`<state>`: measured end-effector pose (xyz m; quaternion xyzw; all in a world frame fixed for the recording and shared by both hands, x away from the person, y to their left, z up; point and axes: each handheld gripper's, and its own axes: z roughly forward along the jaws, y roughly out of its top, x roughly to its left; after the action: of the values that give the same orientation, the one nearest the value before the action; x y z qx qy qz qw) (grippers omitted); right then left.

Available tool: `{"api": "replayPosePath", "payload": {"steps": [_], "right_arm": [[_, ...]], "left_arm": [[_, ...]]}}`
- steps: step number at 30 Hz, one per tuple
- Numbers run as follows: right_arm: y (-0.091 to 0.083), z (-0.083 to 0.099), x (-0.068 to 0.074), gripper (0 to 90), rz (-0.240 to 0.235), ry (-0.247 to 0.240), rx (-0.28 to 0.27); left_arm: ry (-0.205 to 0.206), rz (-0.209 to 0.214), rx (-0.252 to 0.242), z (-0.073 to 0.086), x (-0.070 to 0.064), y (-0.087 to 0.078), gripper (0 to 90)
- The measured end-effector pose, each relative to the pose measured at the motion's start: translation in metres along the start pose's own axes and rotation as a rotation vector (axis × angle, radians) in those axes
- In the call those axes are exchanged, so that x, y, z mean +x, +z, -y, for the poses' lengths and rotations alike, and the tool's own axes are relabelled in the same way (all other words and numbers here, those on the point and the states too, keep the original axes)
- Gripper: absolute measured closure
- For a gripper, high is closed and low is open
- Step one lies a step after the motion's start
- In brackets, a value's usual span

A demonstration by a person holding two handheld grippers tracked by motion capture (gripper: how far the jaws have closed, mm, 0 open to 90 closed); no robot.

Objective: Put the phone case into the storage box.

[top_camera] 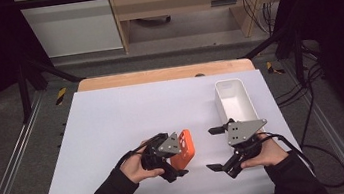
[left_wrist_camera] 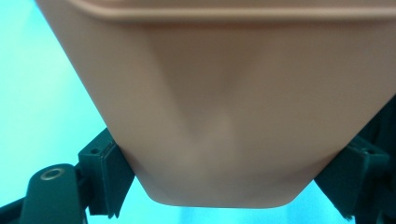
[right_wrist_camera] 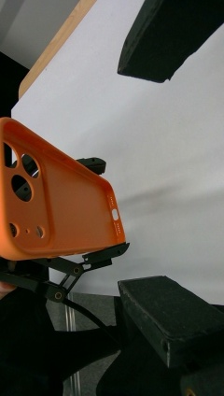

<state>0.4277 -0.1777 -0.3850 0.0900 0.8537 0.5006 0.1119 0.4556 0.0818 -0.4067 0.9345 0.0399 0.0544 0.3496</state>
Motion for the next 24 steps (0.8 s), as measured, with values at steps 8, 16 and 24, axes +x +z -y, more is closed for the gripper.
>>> {"api": "replayPosePath", "payload": {"steps": [8,16,24], "right_arm": [[0.001,-0.001,0.000,1.1,-0.003,0.010,-0.011],[0.000,-0.001,-0.001,1.4,-0.009,0.008,-0.020],[-0.003,-0.002,0.000,1.7,-0.006,0.005,-0.030]], "left_arm": [[0.000,0.004,-0.027,-0.004,0.000,-0.003,15.7],[0.007,0.011,-0.058,-0.012,0.001,-0.003,15.7],[0.019,0.015,-0.082,-0.017,-0.002,0.002,15.7]]}}
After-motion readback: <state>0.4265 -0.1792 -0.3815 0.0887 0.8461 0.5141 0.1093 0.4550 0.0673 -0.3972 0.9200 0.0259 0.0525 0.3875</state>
